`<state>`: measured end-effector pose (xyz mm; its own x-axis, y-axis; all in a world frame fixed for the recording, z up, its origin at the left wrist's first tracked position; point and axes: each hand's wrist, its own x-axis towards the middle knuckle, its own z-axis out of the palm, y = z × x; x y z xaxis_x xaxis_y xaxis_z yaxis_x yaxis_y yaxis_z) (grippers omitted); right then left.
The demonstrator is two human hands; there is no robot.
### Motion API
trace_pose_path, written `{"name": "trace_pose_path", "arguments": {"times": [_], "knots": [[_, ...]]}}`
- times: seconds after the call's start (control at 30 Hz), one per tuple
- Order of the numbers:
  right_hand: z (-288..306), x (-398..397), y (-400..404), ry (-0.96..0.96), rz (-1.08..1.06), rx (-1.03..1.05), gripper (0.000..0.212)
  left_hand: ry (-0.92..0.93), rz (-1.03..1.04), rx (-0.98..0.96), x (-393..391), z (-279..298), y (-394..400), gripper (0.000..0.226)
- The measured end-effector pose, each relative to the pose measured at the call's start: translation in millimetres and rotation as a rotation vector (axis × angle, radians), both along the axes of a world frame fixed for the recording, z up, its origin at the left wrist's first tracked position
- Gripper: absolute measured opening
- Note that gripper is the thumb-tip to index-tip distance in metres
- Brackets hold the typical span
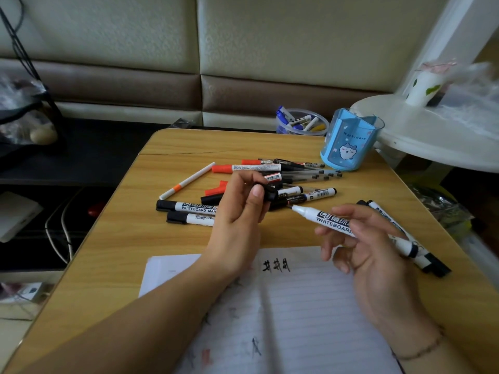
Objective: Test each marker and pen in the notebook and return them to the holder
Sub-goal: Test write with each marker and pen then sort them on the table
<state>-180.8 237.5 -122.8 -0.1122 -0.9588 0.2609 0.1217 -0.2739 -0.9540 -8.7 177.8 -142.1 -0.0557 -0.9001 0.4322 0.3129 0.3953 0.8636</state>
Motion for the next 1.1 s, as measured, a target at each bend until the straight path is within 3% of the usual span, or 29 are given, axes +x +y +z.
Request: {"name": "trace_pose_path", "arguments": {"times": [0.1, 0.27, 0.5, 0.8, 1.0, 1.1], "knots": [[5, 3, 1, 0.006, 0.025, -0.017, 0.015, -0.016, -0.032, -0.036, -1, 0, 1, 0.010], [7, 5, 2, 0.050, 0.039, -0.015, 0.043, -0.006, -0.132, -0.066, -1, 1, 4, 0.006], [10, 8, 6, 0.008, 0.040, -0.004, 0.044, 0.043, -0.229, -0.094, -2, 2, 4, 0.009], [10, 3, 6, 0.016, 0.073, 0.051, 0.045, -0.050, -0.222, -0.127, -2, 4, 7, 0.012], [13, -7, 2, 0.122, 0.090, -0.013, 0.033, -0.110, -0.124, -0.113, -2, -1, 3, 0.009], [14, -17, 5, 0.318, -0.066, -0.047, 0.025, -0.199, -0.071, -0.118, -3, -2, 4, 0.010]]}}
